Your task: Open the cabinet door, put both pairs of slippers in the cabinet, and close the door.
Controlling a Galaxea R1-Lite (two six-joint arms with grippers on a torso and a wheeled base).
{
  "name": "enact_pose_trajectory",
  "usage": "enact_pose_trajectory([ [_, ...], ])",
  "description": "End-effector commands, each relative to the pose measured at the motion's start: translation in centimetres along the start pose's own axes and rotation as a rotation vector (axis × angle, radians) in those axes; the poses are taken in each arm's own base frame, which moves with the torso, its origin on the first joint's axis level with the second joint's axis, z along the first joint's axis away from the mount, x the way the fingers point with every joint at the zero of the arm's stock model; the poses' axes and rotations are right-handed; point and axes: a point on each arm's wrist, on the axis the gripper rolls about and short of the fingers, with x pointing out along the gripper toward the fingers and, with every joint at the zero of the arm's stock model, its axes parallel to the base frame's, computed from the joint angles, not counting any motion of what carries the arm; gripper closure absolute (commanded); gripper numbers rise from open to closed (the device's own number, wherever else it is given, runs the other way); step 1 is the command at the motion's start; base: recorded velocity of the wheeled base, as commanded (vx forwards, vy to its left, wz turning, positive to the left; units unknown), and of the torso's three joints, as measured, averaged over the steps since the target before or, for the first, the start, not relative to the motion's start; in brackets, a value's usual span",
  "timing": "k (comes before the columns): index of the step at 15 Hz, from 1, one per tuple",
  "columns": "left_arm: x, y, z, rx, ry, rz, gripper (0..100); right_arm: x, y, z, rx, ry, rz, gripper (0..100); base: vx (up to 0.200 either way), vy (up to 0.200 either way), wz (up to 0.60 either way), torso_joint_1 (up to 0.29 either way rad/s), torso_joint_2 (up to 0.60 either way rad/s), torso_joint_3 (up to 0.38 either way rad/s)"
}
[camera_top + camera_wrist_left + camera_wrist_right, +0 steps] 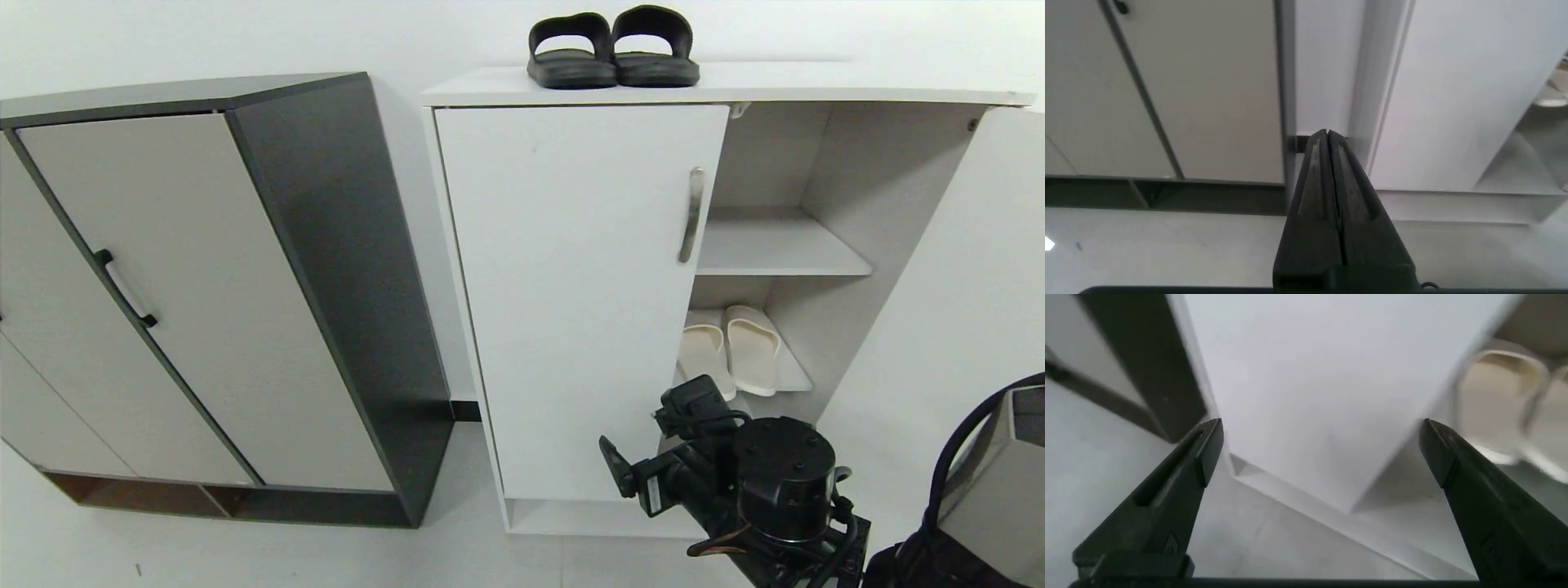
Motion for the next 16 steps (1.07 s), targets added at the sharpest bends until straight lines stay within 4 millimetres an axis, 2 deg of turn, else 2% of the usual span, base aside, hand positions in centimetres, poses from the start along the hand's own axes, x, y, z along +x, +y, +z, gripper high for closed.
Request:
enact_pose_trajectory([
  [1,0.01,0.00,0.01,0.000,0.001,0.001,100,-0.03,0.01,-0.17,-0.004,0.005,0.000,0,0.000,0.000,0.00,0.000,0.00,0.000],
  [16,0.01,0.00,0.01,-0.003,0.001,0.002,100,-0.21,-0.05,-0.78,-0.038,0.015,0.005,0,0.000,0.000,0.00,0.000,0.00,0.000],
])
